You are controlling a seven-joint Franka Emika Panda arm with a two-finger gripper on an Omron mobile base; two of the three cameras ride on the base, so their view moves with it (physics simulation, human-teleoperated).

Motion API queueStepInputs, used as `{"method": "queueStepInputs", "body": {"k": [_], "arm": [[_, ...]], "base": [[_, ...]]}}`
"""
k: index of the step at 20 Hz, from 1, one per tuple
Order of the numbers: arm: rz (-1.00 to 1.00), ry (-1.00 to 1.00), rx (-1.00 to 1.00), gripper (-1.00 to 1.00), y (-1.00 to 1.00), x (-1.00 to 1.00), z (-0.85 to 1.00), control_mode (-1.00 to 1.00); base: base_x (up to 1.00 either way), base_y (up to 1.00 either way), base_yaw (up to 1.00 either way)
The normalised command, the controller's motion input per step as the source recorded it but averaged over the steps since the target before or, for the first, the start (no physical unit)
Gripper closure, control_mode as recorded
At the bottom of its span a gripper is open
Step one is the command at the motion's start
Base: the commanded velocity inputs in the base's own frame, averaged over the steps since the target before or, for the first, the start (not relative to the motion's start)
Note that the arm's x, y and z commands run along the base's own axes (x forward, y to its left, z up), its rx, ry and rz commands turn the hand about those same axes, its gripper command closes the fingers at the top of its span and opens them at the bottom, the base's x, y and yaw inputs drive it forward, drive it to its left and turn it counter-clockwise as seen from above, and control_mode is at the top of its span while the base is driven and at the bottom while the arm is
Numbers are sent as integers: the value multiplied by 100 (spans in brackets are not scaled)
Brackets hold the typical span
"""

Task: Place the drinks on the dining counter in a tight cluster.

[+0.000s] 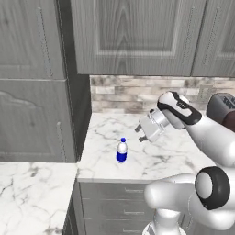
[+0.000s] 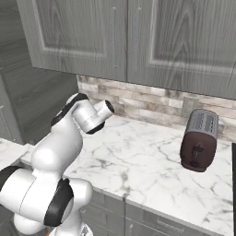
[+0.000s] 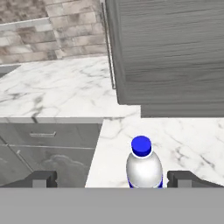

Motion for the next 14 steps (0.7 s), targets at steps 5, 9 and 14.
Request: {"method": "queueStepInputs", "body": {"k": [5, 9, 14], "arm": [[-1, -1, 1, -100, 7, 12, -5, -100], [-4, -2, 0, -100, 0, 5, -12, -100], [0, 0, 5, -100, 0, 19, -37, -100]], "base": [[0, 0, 0], [0, 0, 0], [0, 0, 0]]}}
